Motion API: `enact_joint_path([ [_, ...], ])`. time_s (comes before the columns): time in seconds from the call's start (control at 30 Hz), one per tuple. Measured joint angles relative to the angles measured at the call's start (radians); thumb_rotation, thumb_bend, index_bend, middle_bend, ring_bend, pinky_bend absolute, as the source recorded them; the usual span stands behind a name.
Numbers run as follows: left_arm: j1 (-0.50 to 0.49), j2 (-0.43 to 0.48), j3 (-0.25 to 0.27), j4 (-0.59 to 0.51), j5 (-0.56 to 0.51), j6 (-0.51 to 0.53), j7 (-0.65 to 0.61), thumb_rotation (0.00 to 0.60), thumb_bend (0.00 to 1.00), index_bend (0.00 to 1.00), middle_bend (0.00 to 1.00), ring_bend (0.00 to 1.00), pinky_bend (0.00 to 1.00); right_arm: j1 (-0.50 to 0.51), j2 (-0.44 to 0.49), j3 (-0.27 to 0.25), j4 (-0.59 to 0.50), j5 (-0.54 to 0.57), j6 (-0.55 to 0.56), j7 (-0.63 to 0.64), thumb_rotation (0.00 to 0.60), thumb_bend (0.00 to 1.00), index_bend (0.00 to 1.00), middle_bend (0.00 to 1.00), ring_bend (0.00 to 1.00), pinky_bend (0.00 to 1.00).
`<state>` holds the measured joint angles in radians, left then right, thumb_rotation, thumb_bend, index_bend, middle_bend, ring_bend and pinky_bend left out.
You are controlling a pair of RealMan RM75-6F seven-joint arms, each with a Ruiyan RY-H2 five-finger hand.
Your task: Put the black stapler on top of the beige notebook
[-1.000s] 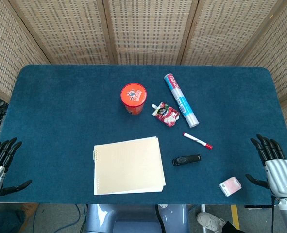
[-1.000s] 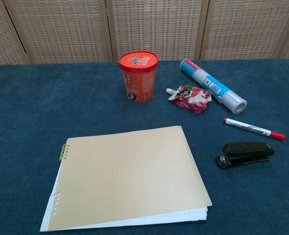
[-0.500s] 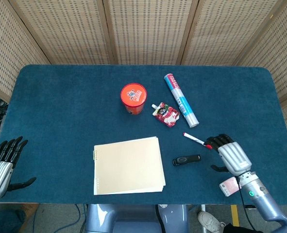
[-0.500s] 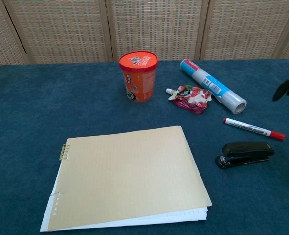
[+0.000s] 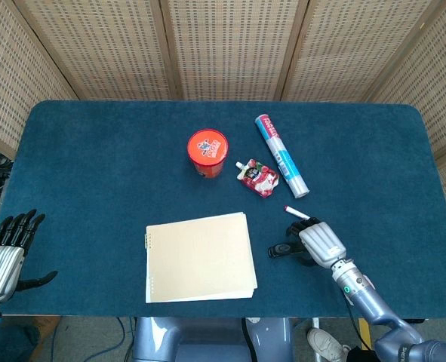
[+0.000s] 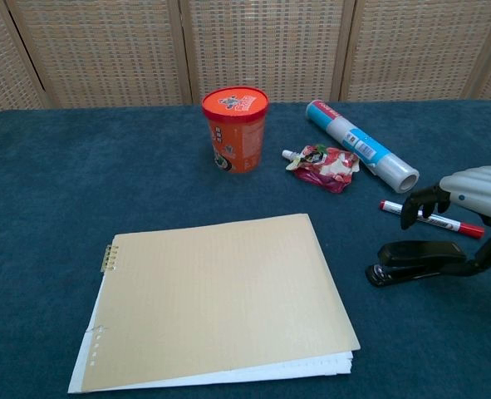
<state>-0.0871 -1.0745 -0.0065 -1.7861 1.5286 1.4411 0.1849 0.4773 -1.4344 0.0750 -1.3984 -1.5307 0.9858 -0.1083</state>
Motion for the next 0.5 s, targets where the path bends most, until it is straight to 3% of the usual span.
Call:
enact_joint_path([
  [0.23,-0.004,-0.003,-0.003,0.004,-0.010,-0.005,0.000,0.600,0.00,0.00,0.00,0.00,0.00,0.016,-0.069,-0.021,0.077,0.007,-0.014,0.000,0.600,0.42,0.43,0.45,0.38,0.35],
  [0.5,-0.008,0.000,-0.004,0.006,-0.016,-0.008,-0.012,0.600,0.00,0.00,0.00,0.00,0.00,0.027,-0.122,-0.032,0.145,0.015,-0.015,0.010,0.600,0.61,0.53,0.57,0.51,0.46],
])
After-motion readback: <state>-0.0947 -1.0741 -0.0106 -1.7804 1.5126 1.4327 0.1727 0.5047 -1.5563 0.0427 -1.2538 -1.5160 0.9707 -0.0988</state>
